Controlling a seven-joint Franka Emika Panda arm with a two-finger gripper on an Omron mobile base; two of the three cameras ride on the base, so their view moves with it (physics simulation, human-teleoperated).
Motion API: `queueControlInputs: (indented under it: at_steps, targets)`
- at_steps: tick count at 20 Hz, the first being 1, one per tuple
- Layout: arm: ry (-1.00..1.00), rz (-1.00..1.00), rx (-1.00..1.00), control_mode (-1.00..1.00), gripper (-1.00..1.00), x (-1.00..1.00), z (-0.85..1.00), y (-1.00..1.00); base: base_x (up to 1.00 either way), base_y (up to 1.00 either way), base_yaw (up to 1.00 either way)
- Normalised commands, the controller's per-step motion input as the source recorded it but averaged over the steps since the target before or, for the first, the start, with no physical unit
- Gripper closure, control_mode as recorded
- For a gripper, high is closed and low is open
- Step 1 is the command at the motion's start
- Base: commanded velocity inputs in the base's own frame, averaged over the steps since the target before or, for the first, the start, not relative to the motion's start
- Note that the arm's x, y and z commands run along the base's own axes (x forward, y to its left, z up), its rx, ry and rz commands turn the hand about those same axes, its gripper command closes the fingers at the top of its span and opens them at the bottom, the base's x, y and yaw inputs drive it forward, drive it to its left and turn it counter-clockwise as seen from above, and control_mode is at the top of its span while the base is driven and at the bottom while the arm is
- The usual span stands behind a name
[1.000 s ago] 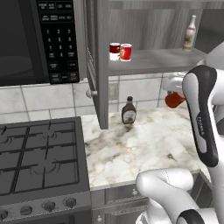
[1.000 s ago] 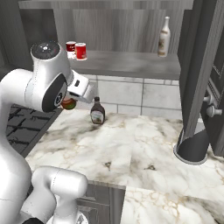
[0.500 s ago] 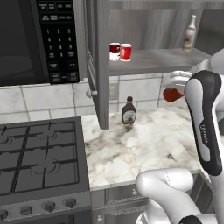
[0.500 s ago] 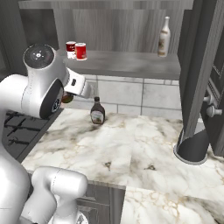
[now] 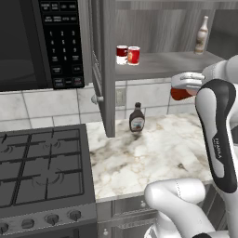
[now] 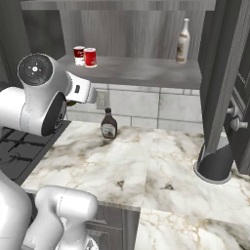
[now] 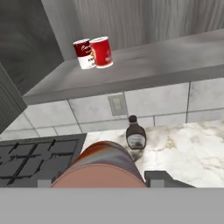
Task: Pick the cans from the counter and place them in their designated side in the cabinet.
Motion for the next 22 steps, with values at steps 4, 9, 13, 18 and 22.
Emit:
queueControlInputs:
  at_steps: [4, 9, 13, 18, 22]
  targets:
    - [-0.09, 0.02, 0.00, -1.00, 1.00, 0.15, 0.18, 0.09, 0.00, 0.00, 0.00]
    - [-0.06, 0.02, 0.00, -1.00, 1.00, 0.21, 0.11, 0.11, 0.00, 0.00, 0.00]
    - [-0.09, 0.01, 0.00, -1.00, 1.00, 0.22, 0.08, 0.09, 0.00, 0.00, 0.00]
    - [-0.08, 0.01, 0.00, -1.00, 1.00, 0.23, 0.11, 0.07, 0.00, 0.00, 0.00]
    - [-0.05, 0.01, 0.00, -1.00, 1.00, 0.28, 0.10, 0.06, 0.00, 0.00, 0.00]
